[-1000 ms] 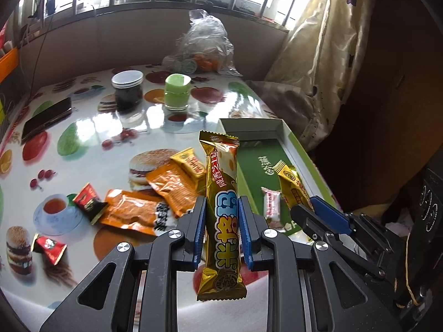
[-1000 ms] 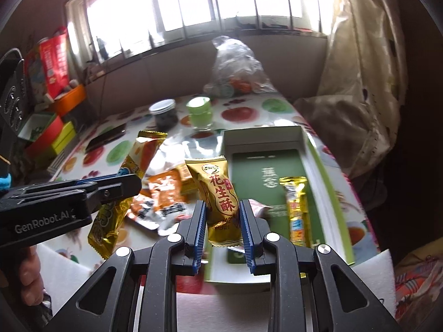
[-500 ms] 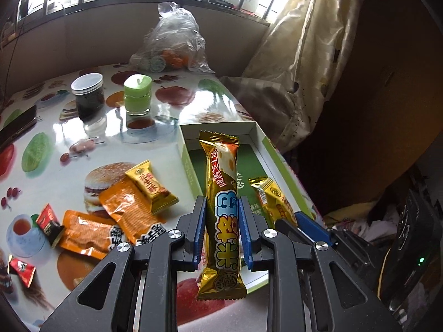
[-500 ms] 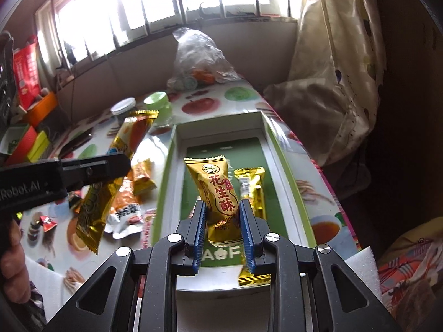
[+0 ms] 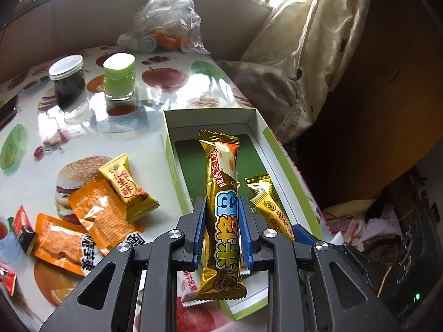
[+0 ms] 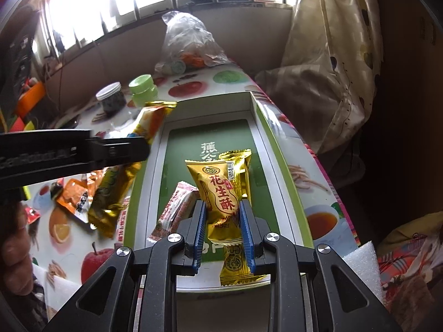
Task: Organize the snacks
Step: 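Carry both held snacks into the green box with both tools, then open the right tool to release the peanut packet while the left releases its stick snack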
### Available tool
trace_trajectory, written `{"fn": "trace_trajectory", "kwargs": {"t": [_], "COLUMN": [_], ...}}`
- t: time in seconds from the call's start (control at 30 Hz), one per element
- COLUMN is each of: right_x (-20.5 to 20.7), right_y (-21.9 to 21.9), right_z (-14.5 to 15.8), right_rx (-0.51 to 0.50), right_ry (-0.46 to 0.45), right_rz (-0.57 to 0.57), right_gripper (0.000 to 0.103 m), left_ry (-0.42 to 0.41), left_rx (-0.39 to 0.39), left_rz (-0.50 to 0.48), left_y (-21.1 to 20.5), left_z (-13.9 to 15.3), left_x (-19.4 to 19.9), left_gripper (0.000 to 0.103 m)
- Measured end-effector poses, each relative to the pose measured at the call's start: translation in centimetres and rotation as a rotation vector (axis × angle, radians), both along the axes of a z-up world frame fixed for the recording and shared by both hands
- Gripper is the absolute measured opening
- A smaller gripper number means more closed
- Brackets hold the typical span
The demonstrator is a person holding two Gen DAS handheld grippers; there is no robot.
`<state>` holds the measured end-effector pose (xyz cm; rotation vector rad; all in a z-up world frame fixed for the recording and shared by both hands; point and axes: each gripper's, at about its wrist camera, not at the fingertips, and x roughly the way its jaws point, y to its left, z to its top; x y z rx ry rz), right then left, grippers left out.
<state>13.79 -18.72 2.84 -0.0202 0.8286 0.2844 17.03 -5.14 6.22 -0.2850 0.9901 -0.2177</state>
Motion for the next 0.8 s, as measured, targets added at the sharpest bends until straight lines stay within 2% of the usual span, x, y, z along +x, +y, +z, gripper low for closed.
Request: {"fn": "trace_trajectory", "kwargs": {"t": [0.67, 0.8], "right_x": [0.4, 0.4], "right_y": [0.8, 0.8], "right_z": [-0.4, -0.4], "right_rx": [-0.06, -0.062], "right_ry": [-0.006, -0.005], "right_rz": [0.012, 0.01], "right_gripper": [0.024, 0.028], "left_ry": [0.071, 0.077], "left_rx": [0.015, 0.001], "left_rz": [-0.015, -0.019], "left_y": [-1.0, -0.9], "left_z": [-2.6, -2.8], "left_x": [2.3, 2.4], "left_gripper": [0.024, 0.024]}}
